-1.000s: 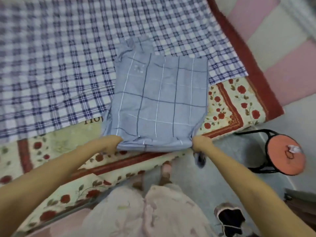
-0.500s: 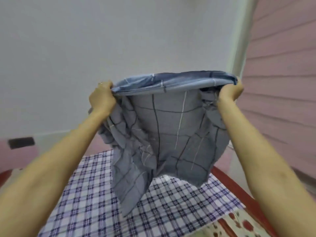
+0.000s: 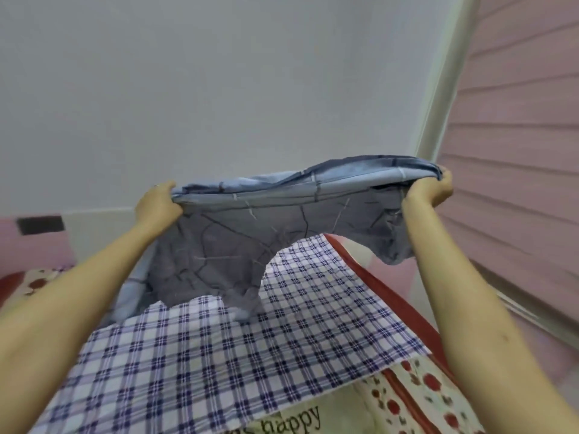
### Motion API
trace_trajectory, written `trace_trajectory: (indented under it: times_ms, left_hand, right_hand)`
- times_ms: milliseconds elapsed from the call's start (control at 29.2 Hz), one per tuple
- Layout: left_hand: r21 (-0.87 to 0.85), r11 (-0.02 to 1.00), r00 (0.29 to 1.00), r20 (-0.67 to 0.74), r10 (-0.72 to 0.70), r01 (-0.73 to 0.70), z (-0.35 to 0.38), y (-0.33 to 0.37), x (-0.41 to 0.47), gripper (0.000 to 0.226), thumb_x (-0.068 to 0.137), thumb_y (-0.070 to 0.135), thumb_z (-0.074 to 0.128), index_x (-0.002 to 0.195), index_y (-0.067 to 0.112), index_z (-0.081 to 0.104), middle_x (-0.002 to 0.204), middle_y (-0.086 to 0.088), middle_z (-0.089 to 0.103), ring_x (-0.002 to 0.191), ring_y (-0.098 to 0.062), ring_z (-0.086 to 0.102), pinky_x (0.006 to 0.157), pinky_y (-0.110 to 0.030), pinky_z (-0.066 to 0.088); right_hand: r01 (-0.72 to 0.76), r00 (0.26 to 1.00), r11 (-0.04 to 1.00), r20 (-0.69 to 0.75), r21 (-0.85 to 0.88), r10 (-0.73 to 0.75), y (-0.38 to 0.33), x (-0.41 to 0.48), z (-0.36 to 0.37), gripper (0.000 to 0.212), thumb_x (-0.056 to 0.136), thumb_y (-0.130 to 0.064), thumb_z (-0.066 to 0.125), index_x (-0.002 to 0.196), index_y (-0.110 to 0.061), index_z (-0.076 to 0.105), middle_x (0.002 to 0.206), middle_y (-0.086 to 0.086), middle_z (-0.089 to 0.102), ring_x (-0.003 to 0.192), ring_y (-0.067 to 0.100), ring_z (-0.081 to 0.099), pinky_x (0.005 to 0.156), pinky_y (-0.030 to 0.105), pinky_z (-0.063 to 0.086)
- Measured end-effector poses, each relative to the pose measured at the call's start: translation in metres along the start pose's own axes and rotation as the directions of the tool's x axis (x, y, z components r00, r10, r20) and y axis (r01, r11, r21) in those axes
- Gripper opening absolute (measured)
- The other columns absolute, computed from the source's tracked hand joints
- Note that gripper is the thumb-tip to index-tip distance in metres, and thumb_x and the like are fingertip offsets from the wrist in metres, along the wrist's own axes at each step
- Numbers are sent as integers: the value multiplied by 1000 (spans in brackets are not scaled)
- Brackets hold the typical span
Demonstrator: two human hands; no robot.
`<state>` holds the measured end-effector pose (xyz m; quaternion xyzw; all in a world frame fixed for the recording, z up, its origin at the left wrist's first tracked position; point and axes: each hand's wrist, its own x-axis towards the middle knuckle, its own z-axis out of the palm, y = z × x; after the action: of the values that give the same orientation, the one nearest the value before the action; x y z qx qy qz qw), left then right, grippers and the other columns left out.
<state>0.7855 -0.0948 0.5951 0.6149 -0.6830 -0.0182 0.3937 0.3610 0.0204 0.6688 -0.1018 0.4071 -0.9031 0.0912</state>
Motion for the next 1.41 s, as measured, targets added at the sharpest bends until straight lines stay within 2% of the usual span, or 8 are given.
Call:
trace_trajectory:
  times_ms: [274,411,480,617,651,823,1028,1405]
  left_hand:
    - [-5,999,953,301,-46,50,67,-73,-107,21,79,-10,45,82,10,42,77,-22,47,65,-28,40,56,-32,23]
    - [123,989,877,462,-130,82,93,-113,-170,28,89,-4,45,109,9,60,76,-19,57,55,-27,38,50,-32,27]
    - [344,938,736,624,-263,43,99,-131,-195,28,91,5,51,118,6,57,87,-15,59,66,-25,46,59,-35,40]
    - [647,676,113,747,-655,-353,115,-160,-259,44,90,36,56,124,9,46,132,-12,46,106,-26,50,89,-34,45]
    - [629,663,75,746,-662,-406,117,-154,-274,44,92,36,53,127,10,46,136,-12,44,114,-27,50,92,-35,43]
    - [246,969,366,905,-216,-37,157,-93,-330,40,91,27,55,127,9,53,136,-10,51,123,-26,48,100,-32,39]
    - [-250,959,579,805,127,136,196,10,-392,63,79,42,72,131,20,44,135,-3,47,120,-22,48,96,-40,42]
    - [-424,905,946,309,94,49,194,47,-420,22,82,2,60,101,11,67,96,-1,66,80,-15,59,70,-26,46]
  right_hand:
    - [-191,982,891,-75,-412,176,92,-32,-127,9,91,-10,44,97,-16,43,79,4,51,58,18,40,47,23,35]
    - [-165,983,690,-61,-705,173,141,-49,-191,16,94,-7,41,100,-9,55,128,16,52,69,23,45,53,22,29]
    - [-72,986,574,28,-816,163,158,-56,-216,27,91,0,40,107,-3,62,131,17,50,77,20,47,60,23,31]
    - [266,853,285,363,-921,375,185,-85,-261,27,76,8,40,77,-5,64,78,11,56,70,20,48,59,29,33]
    - [371,794,236,439,-898,422,184,-96,-269,25,77,7,42,75,-6,62,76,9,52,69,19,46,58,31,31]
    - [746,396,169,633,-644,665,189,-149,-282,22,79,10,46,69,-3,62,76,15,56,65,26,47,59,32,34]
    - [877,191,149,615,-457,765,169,-166,-272,22,82,5,47,84,-3,67,82,23,62,73,33,55,55,28,33]
    - [769,288,252,670,-588,684,130,-134,-293,31,75,8,50,77,-16,69,77,8,68,68,25,60,59,37,50]
